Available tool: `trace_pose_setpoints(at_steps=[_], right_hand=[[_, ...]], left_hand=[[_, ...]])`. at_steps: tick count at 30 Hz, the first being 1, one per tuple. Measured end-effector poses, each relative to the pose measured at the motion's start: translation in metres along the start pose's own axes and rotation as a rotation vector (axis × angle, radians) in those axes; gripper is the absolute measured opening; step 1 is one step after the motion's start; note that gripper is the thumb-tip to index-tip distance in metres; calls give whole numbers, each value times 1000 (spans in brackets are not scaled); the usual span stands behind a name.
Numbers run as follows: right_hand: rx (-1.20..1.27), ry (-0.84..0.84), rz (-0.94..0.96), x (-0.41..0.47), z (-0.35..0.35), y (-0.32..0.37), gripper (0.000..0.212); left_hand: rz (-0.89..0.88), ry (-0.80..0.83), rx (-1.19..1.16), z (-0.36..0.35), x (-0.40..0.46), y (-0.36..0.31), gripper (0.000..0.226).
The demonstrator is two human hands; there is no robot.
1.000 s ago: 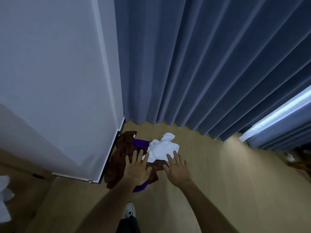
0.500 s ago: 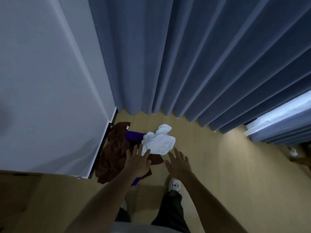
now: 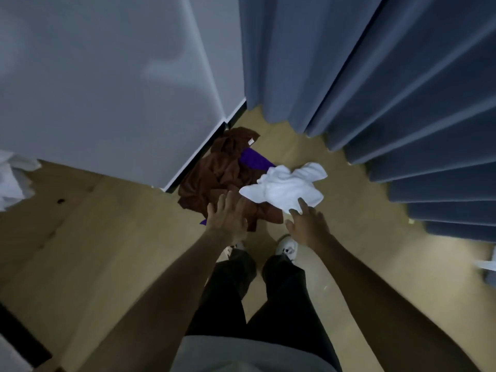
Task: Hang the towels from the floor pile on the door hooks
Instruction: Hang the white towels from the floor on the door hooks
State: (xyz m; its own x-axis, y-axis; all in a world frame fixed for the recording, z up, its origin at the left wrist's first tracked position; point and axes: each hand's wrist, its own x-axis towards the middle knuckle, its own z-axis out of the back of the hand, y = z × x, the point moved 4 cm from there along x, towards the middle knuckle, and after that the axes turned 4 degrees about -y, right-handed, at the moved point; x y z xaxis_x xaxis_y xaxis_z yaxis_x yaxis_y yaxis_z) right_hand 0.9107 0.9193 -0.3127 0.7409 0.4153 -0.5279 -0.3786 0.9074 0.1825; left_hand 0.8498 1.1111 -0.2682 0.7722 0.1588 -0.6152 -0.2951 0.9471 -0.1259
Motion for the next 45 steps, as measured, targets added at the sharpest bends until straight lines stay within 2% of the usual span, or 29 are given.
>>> trace_pose_setpoints(at_steps=[3, 6, 11, 15, 20, 24, 27, 31, 36, 39, 41, 42, 45], right_hand=[[-38, 33, 83, 37, -30, -10, 43], [-115, 138, 109, 77, -86, -25, 37], [-154, 236, 110, 139, -188, -51, 48], [-161, 239, 103, 204, -254, -68, 48], [-137, 175, 90, 301, -309, -76, 43], [-168, 146, 100, 366, -338, -73, 44], [-177, 152, 51, 375, -348, -73, 40], [-133, 196, -4, 330, -329, -65, 32], [-54, 220, 9, 248, -248, -41, 26], [20, 75, 117, 205, -171, -7, 14], [108, 55, 182, 182, -124, 12, 27], [132, 25, 216, 172, -100, 22, 27], [245, -92, 243, 145, -18, 55, 11]], left_hand=[[30, 29, -44, -37, 30, 2, 62], [38, 12, -19, -92, 67, 8, 61], [74, 96, -97, -184, 137, 9, 62], [64, 76, -174, -244, 204, 12, 61], [10, 62, -142, -313, 268, 25, 62], [49, 132, -185, -367, 289, 40, 58], [82, 179, -170, -393, 281, 51, 55], [128, 218, -159, -376, 245, 53, 49], [124, 169, -243, -284, 199, 33, 47], [77, 90, -238, -210, 177, 18, 48], [43, 48, -249, -161, 161, 9, 56], [23, 34, -243, -137, 153, 4, 59], [-26, 7, -237, -72, 133, -5, 63]])
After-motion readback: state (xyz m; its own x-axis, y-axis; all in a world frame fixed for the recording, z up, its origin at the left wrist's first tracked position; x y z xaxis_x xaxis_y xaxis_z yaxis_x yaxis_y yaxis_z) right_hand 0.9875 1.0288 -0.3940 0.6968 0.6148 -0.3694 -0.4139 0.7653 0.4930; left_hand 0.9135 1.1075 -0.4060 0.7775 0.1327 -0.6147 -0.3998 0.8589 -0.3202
